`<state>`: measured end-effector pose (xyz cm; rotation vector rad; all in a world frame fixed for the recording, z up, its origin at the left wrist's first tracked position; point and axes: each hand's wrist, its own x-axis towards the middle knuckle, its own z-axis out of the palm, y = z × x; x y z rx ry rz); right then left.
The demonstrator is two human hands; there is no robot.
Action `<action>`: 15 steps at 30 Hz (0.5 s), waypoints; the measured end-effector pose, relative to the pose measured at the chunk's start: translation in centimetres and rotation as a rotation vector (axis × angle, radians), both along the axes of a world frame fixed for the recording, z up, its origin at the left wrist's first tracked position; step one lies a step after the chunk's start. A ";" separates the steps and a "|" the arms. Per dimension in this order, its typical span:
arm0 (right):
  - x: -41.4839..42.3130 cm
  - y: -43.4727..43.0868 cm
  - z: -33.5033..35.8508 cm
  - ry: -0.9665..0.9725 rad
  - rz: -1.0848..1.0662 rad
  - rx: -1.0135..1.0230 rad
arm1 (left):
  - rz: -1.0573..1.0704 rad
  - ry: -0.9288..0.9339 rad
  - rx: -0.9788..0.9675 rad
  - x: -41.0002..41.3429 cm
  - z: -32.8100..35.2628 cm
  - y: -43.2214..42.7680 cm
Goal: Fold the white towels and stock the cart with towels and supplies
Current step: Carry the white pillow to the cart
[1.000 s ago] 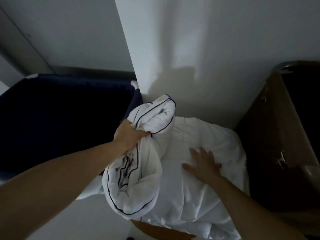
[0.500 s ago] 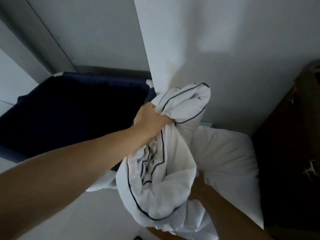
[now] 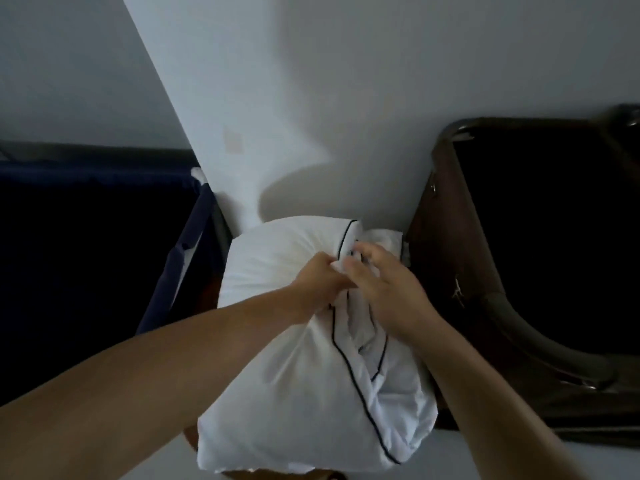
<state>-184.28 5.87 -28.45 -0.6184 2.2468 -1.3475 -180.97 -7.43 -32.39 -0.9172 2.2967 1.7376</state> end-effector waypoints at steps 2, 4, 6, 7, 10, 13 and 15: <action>-0.1 -0.4 -1.3 0.080 0.003 0.145 | -0.111 0.053 0.165 -0.2 -0.6 0.7; -0.9 -0.9 -2.5 0.111 -0.006 0.290 | -0.291 0.004 0.083 0.2 -2.4 1.1; -2.1 -2.0 -3.5 0.103 0.036 0.458 | -0.478 -0.045 -0.170 1.2 -4.8 2.6; -2.7 -2.9 -3.7 0.112 0.078 0.529 | -0.584 -0.078 -0.282 1.6 -5.5 3.4; -4.0 -6.5 -3.7 0.202 0.142 0.707 | -0.717 -0.246 -0.443 -0.7 -4.2 4.7; -5.7 -8.5 -6.0 0.074 0.040 0.868 | -0.906 -0.355 -0.535 -3.2 -2.5 3.4; -6.6 -8.5 -7.4 0.071 -0.025 0.908 | -1.097 -0.070 -0.506 0.3 -3.5 3.8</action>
